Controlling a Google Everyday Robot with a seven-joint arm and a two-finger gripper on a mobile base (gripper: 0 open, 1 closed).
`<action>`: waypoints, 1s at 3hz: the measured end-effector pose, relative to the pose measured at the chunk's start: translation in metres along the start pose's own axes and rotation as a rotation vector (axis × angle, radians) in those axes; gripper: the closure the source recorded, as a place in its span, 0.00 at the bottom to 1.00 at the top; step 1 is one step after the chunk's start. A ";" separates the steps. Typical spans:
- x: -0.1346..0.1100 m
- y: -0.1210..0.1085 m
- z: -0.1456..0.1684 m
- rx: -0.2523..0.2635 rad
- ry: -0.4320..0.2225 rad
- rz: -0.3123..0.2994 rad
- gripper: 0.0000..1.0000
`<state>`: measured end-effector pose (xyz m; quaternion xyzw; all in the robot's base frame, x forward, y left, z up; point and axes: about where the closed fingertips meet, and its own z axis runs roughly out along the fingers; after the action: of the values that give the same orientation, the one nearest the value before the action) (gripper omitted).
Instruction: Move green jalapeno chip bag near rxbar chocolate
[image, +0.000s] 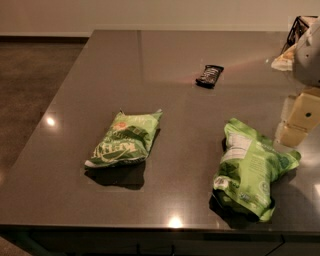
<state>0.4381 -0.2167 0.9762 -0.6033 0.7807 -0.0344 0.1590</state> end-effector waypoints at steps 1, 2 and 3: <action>0.000 0.000 0.000 0.000 0.000 0.000 0.00; -0.012 -0.004 0.003 -0.027 -0.030 -0.013 0.00; -0.049 -0.010 0.014 -0.062 -0.101 -0.079 0.00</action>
Offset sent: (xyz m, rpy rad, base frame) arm 0.0142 0.0226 -0.0031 0.0698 0.0627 0.0616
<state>0.4624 -0.1709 0.9757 -0.6391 0.7482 0.0141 0.1778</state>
